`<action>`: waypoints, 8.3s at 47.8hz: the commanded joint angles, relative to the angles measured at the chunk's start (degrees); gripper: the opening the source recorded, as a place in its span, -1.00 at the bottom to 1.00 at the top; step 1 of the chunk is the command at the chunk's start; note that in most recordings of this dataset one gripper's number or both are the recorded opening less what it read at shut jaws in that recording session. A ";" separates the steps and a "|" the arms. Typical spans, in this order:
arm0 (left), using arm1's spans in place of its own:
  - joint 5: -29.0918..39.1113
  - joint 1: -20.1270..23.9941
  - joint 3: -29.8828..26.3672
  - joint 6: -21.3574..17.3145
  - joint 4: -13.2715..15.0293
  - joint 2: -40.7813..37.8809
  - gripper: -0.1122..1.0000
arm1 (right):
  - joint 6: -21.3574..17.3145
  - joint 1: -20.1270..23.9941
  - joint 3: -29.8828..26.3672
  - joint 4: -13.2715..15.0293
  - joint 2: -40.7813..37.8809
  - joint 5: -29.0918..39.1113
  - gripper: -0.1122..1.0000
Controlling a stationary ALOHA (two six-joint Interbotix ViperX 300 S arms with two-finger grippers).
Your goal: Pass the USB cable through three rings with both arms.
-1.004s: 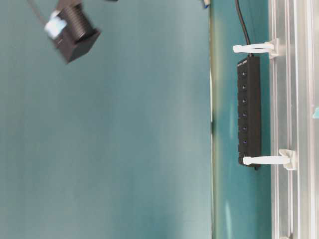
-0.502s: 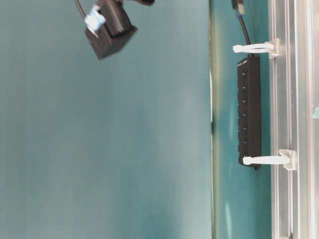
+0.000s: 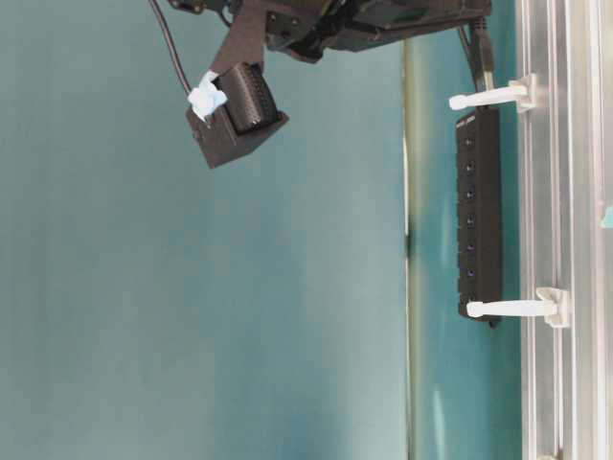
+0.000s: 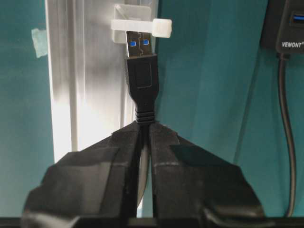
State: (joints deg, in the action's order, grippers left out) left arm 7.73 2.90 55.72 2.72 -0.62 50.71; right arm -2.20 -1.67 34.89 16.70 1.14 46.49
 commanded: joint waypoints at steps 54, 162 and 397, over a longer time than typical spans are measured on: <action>-0.70 2.11 -2.64 1.14 -0.09 -6.77 0.43 | -5.01 -0.79 -0.44 -2.11 -0.62 -10.28 -0.96; -16.44 0.88 -28.56 -6.06 -0.18 -63.81 0.61 | -12.04 -1.67 3.60 -2.02 0.44 -18.19 -0.96; -1.58 2.55 -27.07 -5.71 -0.18 -54.40 -0.36 | -11.95 -2.02 -1.76 -1.58 -2.55 -28.74 -0.94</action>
State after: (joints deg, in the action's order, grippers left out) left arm 6.59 5.45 28.92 -3.08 -0.70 -4.83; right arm -13.97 -4.13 34.72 14.94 -1.49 17.05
